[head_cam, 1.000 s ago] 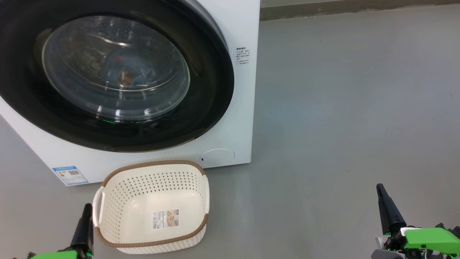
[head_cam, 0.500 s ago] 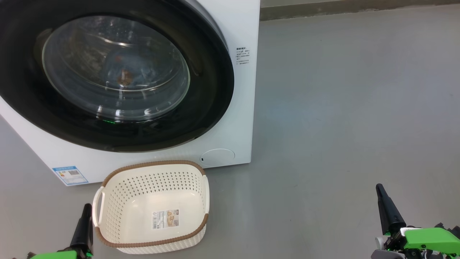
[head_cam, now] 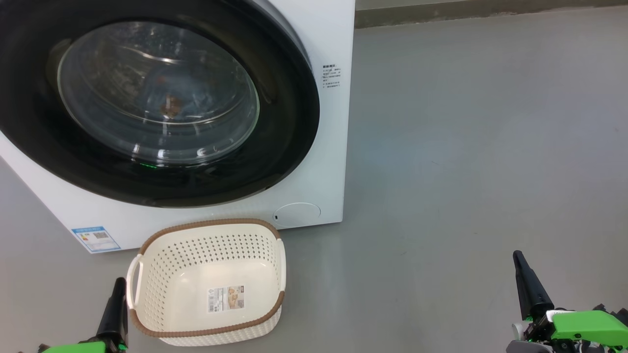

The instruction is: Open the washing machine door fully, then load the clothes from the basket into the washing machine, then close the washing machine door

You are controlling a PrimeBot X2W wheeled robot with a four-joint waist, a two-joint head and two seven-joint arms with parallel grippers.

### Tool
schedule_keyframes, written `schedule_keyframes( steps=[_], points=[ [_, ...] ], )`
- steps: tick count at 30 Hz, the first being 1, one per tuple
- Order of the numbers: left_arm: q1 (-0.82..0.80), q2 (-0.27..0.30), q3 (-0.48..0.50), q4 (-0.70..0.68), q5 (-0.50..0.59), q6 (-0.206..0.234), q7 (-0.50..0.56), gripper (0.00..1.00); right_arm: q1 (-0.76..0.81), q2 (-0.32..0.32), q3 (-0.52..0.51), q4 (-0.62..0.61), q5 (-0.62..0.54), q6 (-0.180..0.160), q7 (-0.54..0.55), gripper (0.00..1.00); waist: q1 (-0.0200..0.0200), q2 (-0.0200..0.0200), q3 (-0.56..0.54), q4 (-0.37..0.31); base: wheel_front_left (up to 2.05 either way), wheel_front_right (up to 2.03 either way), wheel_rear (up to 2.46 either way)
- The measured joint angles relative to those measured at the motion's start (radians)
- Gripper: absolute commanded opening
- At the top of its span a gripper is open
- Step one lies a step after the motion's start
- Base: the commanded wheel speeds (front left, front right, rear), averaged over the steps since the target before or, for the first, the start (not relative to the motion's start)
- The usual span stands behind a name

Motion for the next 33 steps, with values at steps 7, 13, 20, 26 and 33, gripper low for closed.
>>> schedule_keyframes(
  steps=[7,13,20,26,33],
  points=[
    [0.000,0.000,0.002,0.000,0.000,0.000,0.001,0.00,0.000,0.001,-0.001,0.000,0.000,0.000,0.000,0.00,0.0000,0.0000,0.000,0.000,0.00,0.00,0.00],
    [0.000,-0.001,0.002,0.000,0.000,0.000,0.001,0.00,0.000,0.001,-0.002,0.000,0.000,0.000,0.001,0.00,0.0000,0.0000,0.000,0.000,0.00,0.00,0.00],
    [0.000,-0.001,0.003,0.000,0.001,0.000,0.001,0.00,0.000,0.002,-0.004,0.000,0.000,0.000,0.001,0.00,0.0000,0.0000,0.000,0.000,0.00,0.00,0.00],
    [-0.001,-0.004,0.004,0.000,0.001,0.000,0.001,0.00,0.000,0.003,-0.005,0.000,0.000,0.000,0.001,0.00,0.0000,0.0000,0.000,0.000,0.00,0.00,0.00],
    [-0.010,-0.008,0.006,0.001,0.001,0.000,0.001,0.00,0.000,0.003,-0.006,0.000,-0.006,0.000,0.001,0.00,0.0000,0.0000,0.000,0.000,0.00,0.00,0.00]
  ],
)
